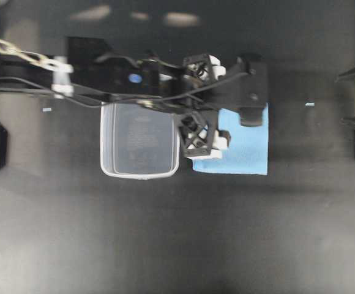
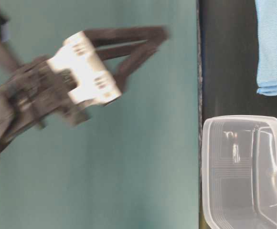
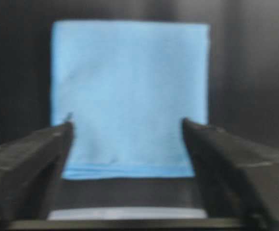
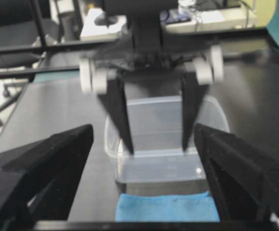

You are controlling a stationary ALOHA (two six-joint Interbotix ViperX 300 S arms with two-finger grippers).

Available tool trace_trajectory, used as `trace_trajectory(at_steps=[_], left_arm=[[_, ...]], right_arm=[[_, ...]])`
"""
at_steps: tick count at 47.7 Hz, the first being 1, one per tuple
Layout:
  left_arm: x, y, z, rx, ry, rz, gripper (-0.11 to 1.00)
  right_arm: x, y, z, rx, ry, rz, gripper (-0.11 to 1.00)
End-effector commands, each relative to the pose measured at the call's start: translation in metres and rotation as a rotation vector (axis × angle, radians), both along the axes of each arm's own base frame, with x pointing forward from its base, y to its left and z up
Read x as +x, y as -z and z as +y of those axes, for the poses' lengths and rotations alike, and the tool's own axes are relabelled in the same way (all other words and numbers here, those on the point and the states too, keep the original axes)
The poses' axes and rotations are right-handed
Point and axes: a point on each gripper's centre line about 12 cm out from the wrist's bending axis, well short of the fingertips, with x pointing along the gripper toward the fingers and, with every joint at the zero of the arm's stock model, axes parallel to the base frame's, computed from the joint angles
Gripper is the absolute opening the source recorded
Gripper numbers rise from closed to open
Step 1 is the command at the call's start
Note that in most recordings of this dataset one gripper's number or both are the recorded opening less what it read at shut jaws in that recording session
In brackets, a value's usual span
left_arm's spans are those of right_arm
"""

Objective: Place the blue towel into the container with the left arm.
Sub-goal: 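Lower the left gripper and pinch the blue towel's center, then lift the towel and carry it left over the clear container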

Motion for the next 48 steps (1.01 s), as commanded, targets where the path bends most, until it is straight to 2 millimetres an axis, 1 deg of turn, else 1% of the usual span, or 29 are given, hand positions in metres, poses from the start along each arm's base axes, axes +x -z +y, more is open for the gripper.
trace_trajectory(at_steps=[1,4,6,9,16,19,23,26,32,34,36,39,40,45,47,48], left_arm=[[0.012,0.014,0.008,0.003,-0.015,0.017,0.90],[0.016,0.032,0.012,0.002,-0.021,0.048,0.91],[0.019,0.049,0.013,0.002,-0.022,0.078,0.90],[0.021,0.068,0.012,0.000,-0.021,0.114,0.90],[0.022,0.108,0.007,0.001,-0.011,0.189,0.90],[0.022,0.122,0.006,0.000,-0.008,0.213,0.90],[0.022,0.134,0.004,0.000,-0.004,0.232,0.90],[0.023,0.138,0.004,-0.001,-0.005,0.227,0.89],[0.026,0.137,0.003,0.000,-0.003,0.203,0.85],[0.026,0.137,0.003,-0.002,-0.003,0.202,0.80],[0.026,0.137,0.001,0.000,0.000,0.206,0.72],[0.026,0.135,-0.001,0.001,0.005,0.207,0.55],[0.025,0.134,-0.003,0.001,0.008,0.207,0.47],[0.029,0.114,-0.004,0.002,0.012,0.167,0.19],[0.031,0.103,-0.004,0.000,0.010,0.144,0.09],[0.032,0.094,-0.003,0.002,0.009,0.124,0.07]], right_arm=[[0.001,-0.005,0.000,0.004,0.000,-0.017,0.80],[0.001,-0.006,0.000,0.004,0.002,-0.018,0.80],[0.001,-0.006,0.000,0.004,0.002,-0.018,0.80],[0.001,-0.007,0.000,0.004,0.000,-0.022,0.80],[0.001,-0.007,0.000,0.004,0.002,-0.022,0.80],[0.001,-0.007,0.000,0.004,0.002,-0.022,0.80],[0.001,-0.007,0.000,0.006,0.002,-0.022,0.80],[0.001,-0.007,0.000,0.004,0.000,-0.022,0.80],[0.001,-0.005,0.000,0.004,0.002,-0.018,0.80],[0.001,-0.006,0.000,0.004,0.002,-0.020,0.80],[0.001,-0.006,0.000,0.004,0.003,-0.020,0.80],[0.001,-0.006,-0.001,0.004,0.006,-0.020,0.80],[0.001,-0.006,-0.001,0.004,0.006,-0.020,0.80],[0.000,-0.006,-0.001,0.004,0.008,-0.022,0.80],[0.000,-0.006,-0.001,0.004,0.008,-0.020,0.80],[0.000,-0.006,-0.001,0.004,0.008,-0.018,0.80]])
